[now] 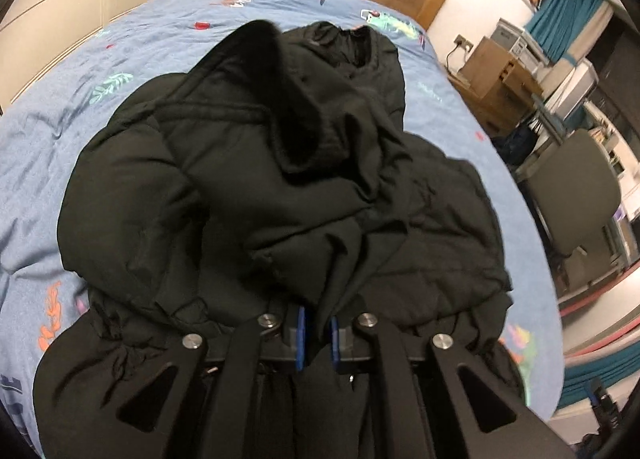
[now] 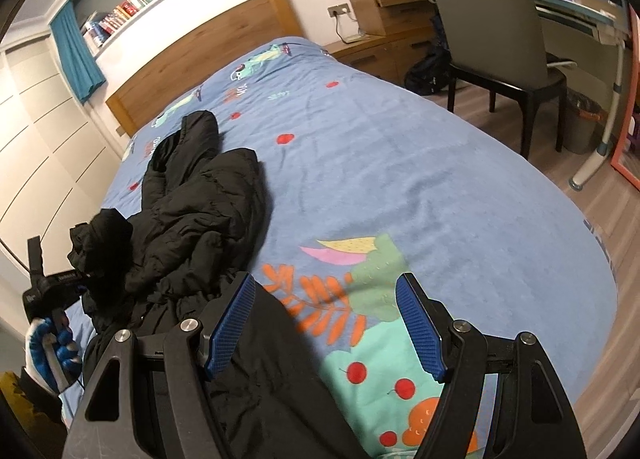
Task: Fold large clothes
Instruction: 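Fold the held sleeve across the coat body with the left gripper, release, then grasp the coat hem with both grippers and lift it toward the hood, then carry the held hem over onto the hood with both grippers, release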
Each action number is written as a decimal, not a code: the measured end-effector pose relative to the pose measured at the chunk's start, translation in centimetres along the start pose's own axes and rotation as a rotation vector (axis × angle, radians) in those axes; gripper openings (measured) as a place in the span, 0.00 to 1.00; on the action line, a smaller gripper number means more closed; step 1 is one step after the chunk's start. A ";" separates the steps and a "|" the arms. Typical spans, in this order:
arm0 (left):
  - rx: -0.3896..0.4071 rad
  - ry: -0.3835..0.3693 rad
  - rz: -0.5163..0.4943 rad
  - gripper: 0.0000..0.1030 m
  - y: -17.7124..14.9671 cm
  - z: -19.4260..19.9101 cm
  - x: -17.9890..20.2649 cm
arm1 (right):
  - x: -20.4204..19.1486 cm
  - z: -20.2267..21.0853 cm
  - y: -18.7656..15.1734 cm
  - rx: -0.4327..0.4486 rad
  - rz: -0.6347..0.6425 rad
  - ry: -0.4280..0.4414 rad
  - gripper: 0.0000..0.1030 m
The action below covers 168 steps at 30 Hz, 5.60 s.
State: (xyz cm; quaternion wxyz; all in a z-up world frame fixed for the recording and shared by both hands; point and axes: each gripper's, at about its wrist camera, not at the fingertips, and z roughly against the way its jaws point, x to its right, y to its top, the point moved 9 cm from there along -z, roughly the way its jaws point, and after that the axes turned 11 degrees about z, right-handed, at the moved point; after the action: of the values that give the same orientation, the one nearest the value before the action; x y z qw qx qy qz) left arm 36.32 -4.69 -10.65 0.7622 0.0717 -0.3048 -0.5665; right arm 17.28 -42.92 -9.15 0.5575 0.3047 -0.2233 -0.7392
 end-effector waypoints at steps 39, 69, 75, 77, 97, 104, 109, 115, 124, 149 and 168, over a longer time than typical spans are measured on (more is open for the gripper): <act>0.090 0.101 0.025 0.37 7.6 4.1 -15.9 | -35.3 -10.8 6.0 -0.023 0.603 0.295 0.70; -0.003 0.161 -0.166 0.41 2.7 -3.7 -10.3 | -29.5 -20.5 0.6 -0.168 0.655 0.172 0.71; -0.006 0.163 -0.175 0.41 1.6 -1.4 -8.7 | -27.8 -19.0 -0.5 -0.209 0.625 0.152 0.71; 0.015 0.158 -0.181 0.41 1.5 0.3 -8.2 | -26.9 -17.7 -0.5 -0.208 0.614 0.139 0.71; 0.133 0.155 -0.243 0.43 9.9 13.3 -5.5 | -21.3 -6.5 9.6 -0.008 0.591 0.111 0.72; 0.196 0.088 -0.176 0.51 21.1 12.0 -3.6 | -23.0 -9.4 19.5 0.039 0.594 0.131 0.74; 0.182 0.038 -0.167 0.54 28.0 5.4 -1.5 | -24.9 -15.6 26.0 0.036 0.534 0.188 0.79; 0.113 0.015 -0.172 0.55 31.9 -4.4 0.2 | -26.8 -25.0 30.2 0.005 0.464 0.247 0.81; 0.048 0.021 -0.169 0.55 36.5 -15.8 1.9 | -29.4 -36.6 33.3 -0.082 0.419 0.255 0.89; -0.078 0.077 -0.146 0.12 35.2 -30.5 1.3 | -31.9 -51.8 31.0 -0.256 0.358 0.303 0.20; 0.064 0.013 -0.192 0.08 28.7 -10.3 2.2 | -35.4 -29.4 26.9 -0.049 0.672 0.413 0.12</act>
State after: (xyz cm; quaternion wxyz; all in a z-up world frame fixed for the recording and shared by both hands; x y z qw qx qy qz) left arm 65.81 0.83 -5.03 0.7037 0.1288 -0.3094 -0.6265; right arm 63.13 -16.17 -5.04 0.8086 0.3437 -0.1760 -0.4439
